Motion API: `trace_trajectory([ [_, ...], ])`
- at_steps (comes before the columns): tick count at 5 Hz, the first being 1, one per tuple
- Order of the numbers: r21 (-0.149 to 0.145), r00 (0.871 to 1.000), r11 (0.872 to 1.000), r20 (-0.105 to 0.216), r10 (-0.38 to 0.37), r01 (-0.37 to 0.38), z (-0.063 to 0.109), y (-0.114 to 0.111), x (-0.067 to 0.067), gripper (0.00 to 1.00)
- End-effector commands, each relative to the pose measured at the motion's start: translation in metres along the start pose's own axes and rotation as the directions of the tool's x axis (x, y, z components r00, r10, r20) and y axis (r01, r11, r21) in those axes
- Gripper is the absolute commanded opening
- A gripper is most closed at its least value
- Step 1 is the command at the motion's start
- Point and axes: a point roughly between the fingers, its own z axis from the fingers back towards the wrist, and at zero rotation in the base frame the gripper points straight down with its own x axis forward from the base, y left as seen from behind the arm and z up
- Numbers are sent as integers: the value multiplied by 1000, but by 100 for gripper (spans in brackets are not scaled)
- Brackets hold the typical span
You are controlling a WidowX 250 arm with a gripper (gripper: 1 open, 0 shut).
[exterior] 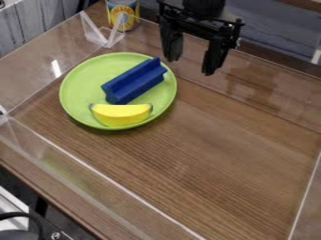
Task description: Remove the blue object from inside the green plate and put it on the table
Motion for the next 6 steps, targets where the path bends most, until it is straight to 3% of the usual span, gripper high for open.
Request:
trace_trajectory([
  [1,5,1000,1000,-3,2,-2,-5,6,1,100],
  [6,24,1000,1000,-3,19,-19,-22,46,1,100],
])
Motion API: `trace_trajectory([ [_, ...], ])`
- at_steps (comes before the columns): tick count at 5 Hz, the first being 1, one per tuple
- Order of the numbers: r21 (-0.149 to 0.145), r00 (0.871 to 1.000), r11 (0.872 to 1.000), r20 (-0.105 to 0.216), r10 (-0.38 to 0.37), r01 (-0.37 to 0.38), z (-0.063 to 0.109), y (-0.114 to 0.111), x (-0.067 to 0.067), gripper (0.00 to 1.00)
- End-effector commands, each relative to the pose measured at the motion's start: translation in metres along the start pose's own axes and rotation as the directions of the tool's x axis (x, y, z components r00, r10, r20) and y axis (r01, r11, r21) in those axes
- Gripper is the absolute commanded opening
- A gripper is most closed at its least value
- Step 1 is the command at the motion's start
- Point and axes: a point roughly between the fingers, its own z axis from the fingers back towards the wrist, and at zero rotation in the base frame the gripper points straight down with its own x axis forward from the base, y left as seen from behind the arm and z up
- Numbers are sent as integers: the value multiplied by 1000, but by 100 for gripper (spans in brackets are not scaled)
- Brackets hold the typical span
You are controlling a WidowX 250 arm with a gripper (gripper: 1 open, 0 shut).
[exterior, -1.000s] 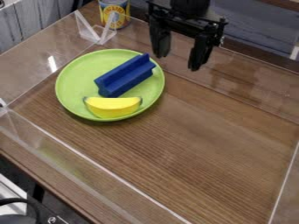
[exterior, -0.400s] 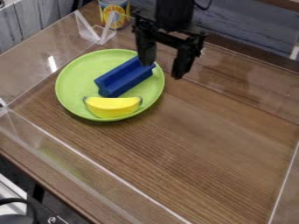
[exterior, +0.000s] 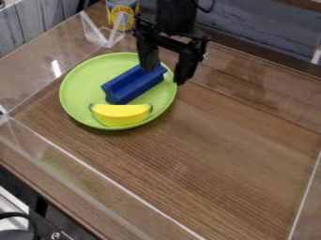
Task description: Remove the blue object from inside the green plate and put it on the table
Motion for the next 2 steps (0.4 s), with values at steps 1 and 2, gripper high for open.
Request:
trace_trajectory([
  [1,11,999,1000,32,-2,2,9,10,0,100],
  [2,14,999,1000,38,-17,17,12,17,-2,100],
])
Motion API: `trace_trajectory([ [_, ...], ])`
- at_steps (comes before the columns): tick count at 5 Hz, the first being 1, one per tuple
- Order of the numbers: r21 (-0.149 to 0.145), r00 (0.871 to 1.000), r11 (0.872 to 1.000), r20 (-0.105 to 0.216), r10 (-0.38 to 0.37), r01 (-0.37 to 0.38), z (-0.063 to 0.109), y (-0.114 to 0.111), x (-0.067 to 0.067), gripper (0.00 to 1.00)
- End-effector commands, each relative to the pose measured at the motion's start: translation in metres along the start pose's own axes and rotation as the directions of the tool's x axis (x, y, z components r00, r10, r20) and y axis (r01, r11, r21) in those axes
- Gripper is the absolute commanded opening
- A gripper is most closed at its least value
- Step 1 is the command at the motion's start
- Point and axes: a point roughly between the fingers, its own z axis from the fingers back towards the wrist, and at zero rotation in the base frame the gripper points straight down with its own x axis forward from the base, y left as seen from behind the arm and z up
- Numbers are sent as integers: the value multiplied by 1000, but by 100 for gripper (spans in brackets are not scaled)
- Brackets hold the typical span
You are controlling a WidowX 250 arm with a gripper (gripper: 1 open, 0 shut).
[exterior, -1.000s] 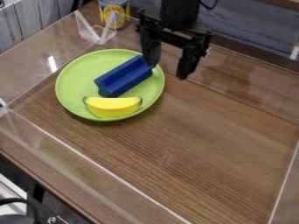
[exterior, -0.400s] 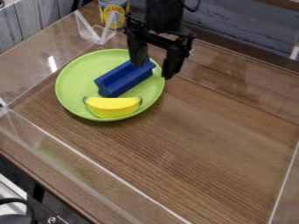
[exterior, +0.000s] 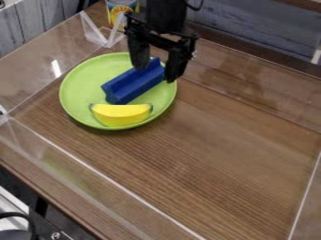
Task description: Remove the blue object from inside the green plate and put it on the table
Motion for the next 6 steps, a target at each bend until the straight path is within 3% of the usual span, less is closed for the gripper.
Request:
trace_trajectory([
  [1,15,998,1000,54,-12,11,18,10,-2,100],
  [6,-2,989,999,141,-47,48,31,25,-1,100],
])
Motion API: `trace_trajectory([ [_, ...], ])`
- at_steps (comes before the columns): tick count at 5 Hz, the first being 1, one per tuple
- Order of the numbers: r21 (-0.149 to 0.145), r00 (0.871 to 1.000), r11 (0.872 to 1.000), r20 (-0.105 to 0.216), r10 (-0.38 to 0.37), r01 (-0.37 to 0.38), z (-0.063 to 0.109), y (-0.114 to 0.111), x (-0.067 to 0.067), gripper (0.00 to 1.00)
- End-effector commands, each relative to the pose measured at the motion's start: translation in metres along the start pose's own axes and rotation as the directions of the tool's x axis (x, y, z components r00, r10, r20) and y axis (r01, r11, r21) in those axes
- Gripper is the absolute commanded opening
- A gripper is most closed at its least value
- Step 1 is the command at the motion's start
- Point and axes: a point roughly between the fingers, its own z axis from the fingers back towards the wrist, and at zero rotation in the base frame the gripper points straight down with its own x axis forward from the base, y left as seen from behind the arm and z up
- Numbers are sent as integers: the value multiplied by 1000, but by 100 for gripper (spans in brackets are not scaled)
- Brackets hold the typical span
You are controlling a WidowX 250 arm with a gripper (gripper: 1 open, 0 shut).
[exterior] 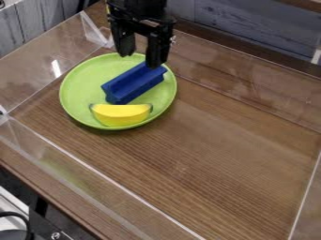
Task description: Remove the blue object from inside the green plate and put it on the table
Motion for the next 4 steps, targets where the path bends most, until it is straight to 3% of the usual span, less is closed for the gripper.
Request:
trace_trajectory([
  [1,22,997,1000,71,5,-7,18,5,2,100],
  [4,21,996,1000,85,-5,4,11,7,4,100],
])
